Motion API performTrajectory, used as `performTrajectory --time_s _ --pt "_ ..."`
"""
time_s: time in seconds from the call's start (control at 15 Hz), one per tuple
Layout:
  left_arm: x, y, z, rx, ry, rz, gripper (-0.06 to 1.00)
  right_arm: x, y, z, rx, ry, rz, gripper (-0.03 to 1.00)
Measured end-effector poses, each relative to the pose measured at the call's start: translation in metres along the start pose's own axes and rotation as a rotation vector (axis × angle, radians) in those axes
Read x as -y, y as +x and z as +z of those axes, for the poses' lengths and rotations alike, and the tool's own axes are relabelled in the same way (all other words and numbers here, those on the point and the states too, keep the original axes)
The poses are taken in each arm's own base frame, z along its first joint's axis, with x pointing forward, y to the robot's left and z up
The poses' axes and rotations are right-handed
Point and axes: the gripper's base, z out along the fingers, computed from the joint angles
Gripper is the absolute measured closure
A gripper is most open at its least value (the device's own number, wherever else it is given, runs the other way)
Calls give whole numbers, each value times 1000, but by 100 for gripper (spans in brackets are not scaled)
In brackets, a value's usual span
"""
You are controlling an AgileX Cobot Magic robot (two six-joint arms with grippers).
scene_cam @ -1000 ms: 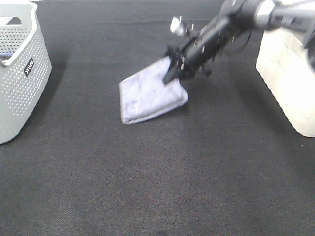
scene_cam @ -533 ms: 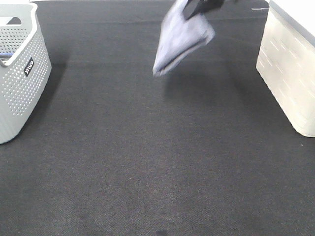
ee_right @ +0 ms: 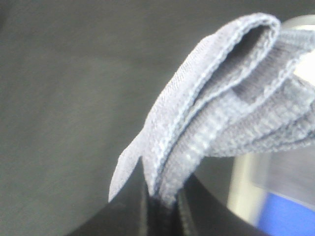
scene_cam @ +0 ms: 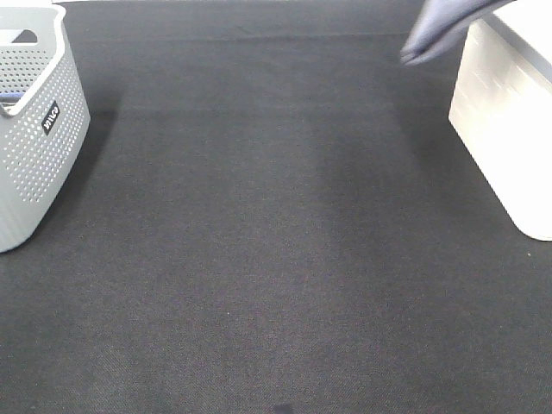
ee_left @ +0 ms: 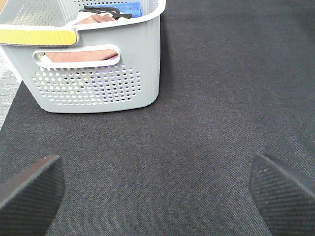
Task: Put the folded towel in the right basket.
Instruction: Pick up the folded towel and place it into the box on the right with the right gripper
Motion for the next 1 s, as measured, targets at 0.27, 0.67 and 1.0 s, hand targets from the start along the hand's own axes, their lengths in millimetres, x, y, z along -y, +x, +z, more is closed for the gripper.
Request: performTrajectory --time_s 0.27,0.67,1.0 --pt "0 0 0 0 0 0 -3 48 4 -36 55 98 103 90" --pt "0 0 0 0 0 0 -3 111 20 -32 42 183 227 90" --pt "0 0 0 0 0 0 -3 154 45 39 -86 158 390 75"
